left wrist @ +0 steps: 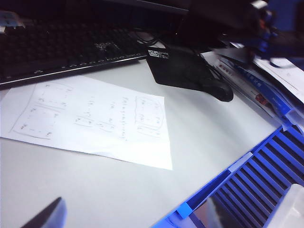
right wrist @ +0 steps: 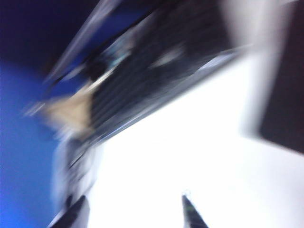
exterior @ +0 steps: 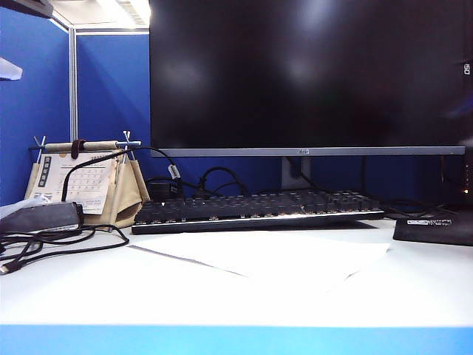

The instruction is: Put a wrinkled paper upside down.

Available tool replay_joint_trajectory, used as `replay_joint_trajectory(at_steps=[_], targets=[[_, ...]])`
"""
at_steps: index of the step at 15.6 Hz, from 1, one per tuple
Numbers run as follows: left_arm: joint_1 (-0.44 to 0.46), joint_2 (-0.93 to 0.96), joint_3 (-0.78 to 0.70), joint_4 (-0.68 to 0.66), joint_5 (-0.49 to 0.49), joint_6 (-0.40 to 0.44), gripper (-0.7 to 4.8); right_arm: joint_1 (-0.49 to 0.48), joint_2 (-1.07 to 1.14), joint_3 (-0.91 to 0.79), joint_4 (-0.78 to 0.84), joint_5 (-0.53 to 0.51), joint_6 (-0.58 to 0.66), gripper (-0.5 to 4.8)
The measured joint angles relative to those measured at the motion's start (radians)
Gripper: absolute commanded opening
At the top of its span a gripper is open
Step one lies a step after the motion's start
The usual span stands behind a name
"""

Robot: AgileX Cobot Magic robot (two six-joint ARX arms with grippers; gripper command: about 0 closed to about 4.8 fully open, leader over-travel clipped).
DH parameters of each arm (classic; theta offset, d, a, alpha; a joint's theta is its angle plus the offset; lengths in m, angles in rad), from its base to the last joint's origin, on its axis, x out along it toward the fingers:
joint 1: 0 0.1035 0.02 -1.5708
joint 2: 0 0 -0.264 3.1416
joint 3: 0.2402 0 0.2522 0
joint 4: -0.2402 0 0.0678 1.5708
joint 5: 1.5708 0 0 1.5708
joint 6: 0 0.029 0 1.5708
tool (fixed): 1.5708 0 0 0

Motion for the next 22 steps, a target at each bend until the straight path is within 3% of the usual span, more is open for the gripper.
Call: replay_joint_trajectory(at_steps=[1,3,4,6,8,12,15,22], targets=[[0.0,0.003,0.0,0.0,0.0,0.0,3.9,0.045,0.064,0.059,-0.024,-0.047,-0.004,2.85],[0.0,0.003,0.0,0.0,0.0,0.0,3.9,0.087,0.105,0.134,-0.127,-0.029,-0.048,2.98],[0.0,0.003,0.0,0.0,0.0,-0.005,3.9,0.114,0.118,0.188,-0.216,0.035,-0.122,3.47],[0.0,0.077,0.072,-0.097,0.0,-0.046,3.9,0.158,0.151,0.301,-0.454,0.195,-0.309,3.47],[0.001,0.22,0.199,-0.205,0.014,-0.01,3.9,0.166,0.187,0.323,-0.547,0.227,-0.379,3.47],[0.001,0.54,0.526,-0.376,0.025,0.194,3.9,0.171,0.251,0.325,-0.585,0.257,-0.413,3.47],[0.001,0.627,0.549,-0.388,0.023,0.287,3.9,0.225,0.319,0.325,-0.584,0.25,-0.427,3.46],[0.001,0.642,0.55,-0.393,0.024,0.315,3.9,0.275,0.412,0.325,-0.554,0.353,-0.47,3.46]])
